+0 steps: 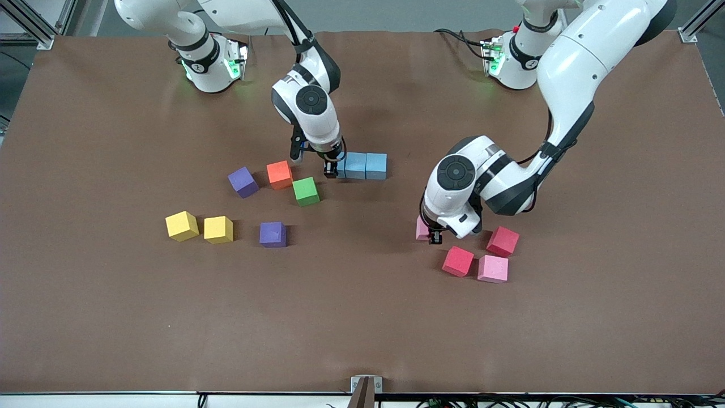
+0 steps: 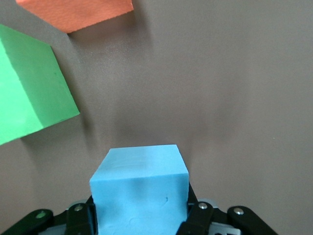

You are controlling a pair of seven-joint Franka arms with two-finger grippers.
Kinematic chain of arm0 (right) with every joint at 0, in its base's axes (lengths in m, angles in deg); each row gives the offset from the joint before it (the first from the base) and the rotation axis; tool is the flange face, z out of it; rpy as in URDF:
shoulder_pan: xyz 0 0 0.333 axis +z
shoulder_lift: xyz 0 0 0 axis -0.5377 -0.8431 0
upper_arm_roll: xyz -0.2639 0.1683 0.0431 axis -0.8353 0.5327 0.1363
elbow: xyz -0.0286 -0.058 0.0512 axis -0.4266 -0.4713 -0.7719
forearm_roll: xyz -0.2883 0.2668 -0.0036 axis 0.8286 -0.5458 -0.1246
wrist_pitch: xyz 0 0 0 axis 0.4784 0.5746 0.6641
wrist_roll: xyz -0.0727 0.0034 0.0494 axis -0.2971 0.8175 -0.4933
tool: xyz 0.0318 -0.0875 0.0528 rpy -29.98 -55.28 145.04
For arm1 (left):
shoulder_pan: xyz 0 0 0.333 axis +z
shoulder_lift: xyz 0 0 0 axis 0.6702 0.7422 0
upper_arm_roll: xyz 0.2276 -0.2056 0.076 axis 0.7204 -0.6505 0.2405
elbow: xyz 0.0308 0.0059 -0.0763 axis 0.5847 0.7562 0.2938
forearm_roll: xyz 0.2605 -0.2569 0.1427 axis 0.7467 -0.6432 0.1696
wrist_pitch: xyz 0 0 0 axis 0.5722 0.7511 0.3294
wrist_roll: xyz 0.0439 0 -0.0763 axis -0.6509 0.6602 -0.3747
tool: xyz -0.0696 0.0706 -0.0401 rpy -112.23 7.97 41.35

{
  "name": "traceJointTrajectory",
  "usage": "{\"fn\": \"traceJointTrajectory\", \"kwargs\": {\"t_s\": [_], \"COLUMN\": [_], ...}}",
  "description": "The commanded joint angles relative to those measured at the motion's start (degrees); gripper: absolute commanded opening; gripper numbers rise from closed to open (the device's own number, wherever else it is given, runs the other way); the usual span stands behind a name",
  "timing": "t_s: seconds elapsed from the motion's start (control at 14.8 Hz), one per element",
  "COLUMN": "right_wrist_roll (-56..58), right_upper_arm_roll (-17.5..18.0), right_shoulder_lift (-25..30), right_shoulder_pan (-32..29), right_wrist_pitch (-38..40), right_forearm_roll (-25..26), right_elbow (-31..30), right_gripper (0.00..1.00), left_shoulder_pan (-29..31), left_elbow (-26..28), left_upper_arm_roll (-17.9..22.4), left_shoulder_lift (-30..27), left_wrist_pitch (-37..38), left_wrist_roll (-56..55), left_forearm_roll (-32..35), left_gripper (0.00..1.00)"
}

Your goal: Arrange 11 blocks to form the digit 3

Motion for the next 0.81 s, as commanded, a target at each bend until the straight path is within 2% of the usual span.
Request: {"fn": "traceJointTrajectory", "kwargs": {"t_s": [0.0,0.34,0.61,0.74], "right_wrist_roll": [-1.48,-1.48,-1.48,-1.48], "right_upper_arm_roll": [-0.56,-0.56,-0.65,-0.65], "right_shoulder_lift": [-1.22,-1.22,-1.22,-1.22], "right_shoulder_pan": [1.14,0.96,0.7,0.7], "right_wrist_pitch": [-1.59,-1.59,-1.68,-1.5], "right_forearm_roll": [1.23,1.23,1.23,1.23], "right_elbow": [-0.3,-0.3,-0.21,-0.03], "right_gripper": [0.05,0.08,0.45,0.76], "left_shoulder_pan": [0.52,0.78,0.87,0.87], "left_elbow": [1.62,1.62,1.62,1.62], "left_upper_arm_roll": [-0.11,-0.11,-0.11,-0.11], "left_shoulder_lift": [-1.45,-1.27,-1.36,-1.36], "left_wrist_pitch": [-1.16,-1.16,-1.16,-1.16], "left_wrist_roll": [-0.46,-0.46,-0.37,-0.37], "left_forearm_roll": [0.47,0.47,0.47,0.47], "left_gripper": [0.37,0.37,0.37,0.37]}}
